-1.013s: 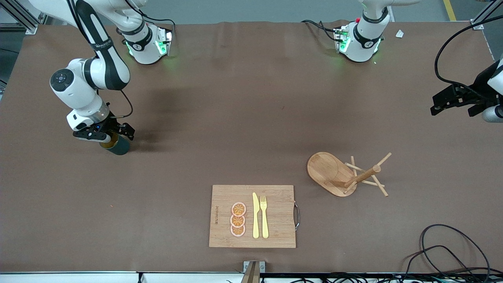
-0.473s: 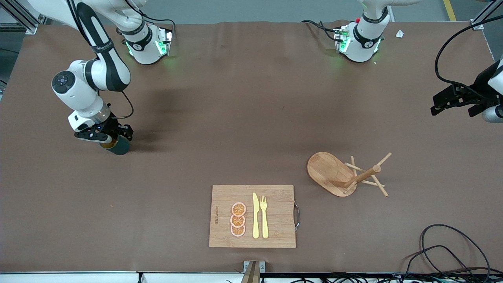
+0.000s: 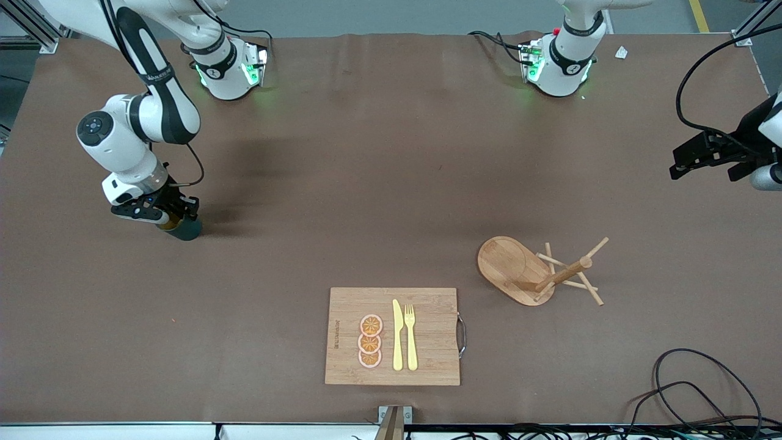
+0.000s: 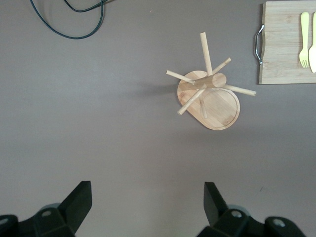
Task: Pass cup and hang on rack
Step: 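Close the right gripper on the teal mug rim, then carry the teal mug with the right gripper toward the table middle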
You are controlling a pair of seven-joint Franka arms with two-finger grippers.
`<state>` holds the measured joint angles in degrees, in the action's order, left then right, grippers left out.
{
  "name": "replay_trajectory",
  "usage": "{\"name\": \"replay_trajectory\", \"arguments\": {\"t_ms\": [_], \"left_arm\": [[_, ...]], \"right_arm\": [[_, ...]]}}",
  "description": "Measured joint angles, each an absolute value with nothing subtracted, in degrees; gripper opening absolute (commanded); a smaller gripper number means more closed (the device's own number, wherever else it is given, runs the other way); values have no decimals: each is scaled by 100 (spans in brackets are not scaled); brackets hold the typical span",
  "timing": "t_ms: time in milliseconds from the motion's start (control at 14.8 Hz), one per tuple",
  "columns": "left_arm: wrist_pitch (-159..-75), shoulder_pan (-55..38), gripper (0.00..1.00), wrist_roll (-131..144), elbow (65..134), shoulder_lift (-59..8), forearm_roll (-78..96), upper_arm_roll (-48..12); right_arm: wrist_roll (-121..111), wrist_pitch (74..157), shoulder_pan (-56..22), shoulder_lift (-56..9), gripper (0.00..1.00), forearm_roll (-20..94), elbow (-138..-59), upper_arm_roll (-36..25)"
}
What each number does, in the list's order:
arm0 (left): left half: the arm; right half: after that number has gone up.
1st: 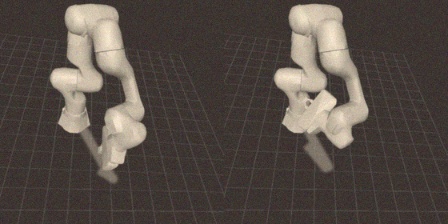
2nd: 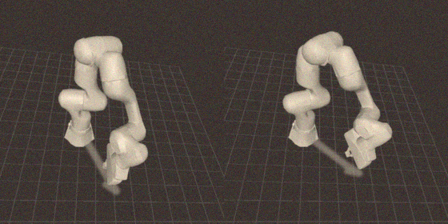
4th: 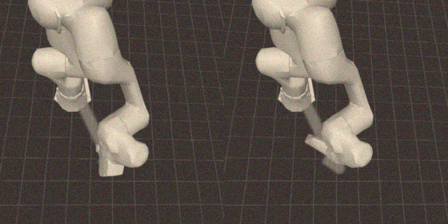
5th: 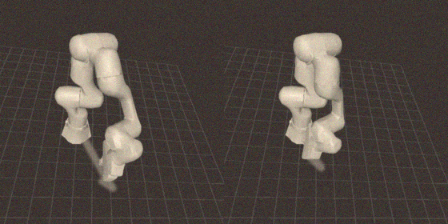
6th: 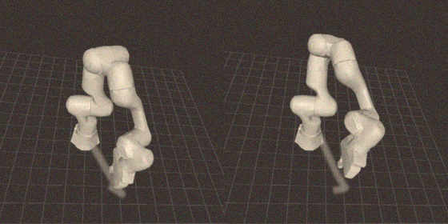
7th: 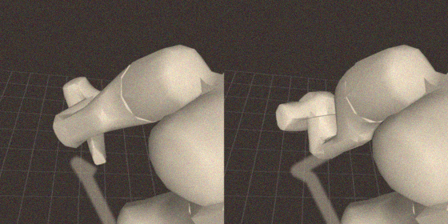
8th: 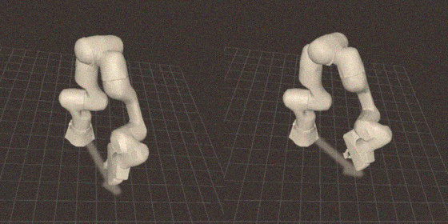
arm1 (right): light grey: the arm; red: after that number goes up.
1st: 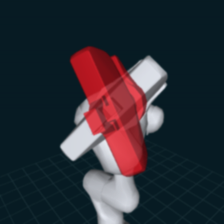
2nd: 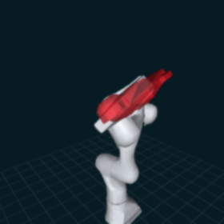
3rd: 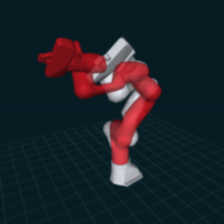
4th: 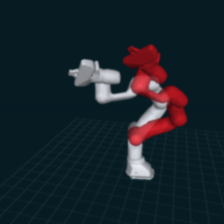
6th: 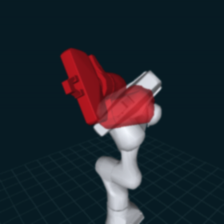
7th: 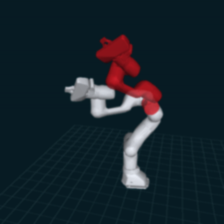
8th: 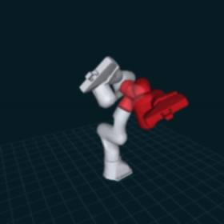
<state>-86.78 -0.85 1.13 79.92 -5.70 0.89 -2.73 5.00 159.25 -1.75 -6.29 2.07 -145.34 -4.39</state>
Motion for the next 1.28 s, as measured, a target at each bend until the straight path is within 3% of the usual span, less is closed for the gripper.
{"name": "replay_trajectory", "arguments": {"t_ms": [135,338,945,1283], "left_arm": [[-8678,-84,100,113,7992,-570,89,-272],[-8678,-82,100,113,7992,-570,89,-270],[-8678,-68,100,113,7992,-570,89,-268],[-8698,-53,100,114,7989,-570,89,-264]], "right_arm": [[500,15927,-172,-635,7,207,-14531,-439],[500,15945,-169,-632,1,207,-14520,-441],[487,15861,-185,-629,0,205,-14500,-426],[1086,14575,-592,-263,0,211,-14265,-323]]}}
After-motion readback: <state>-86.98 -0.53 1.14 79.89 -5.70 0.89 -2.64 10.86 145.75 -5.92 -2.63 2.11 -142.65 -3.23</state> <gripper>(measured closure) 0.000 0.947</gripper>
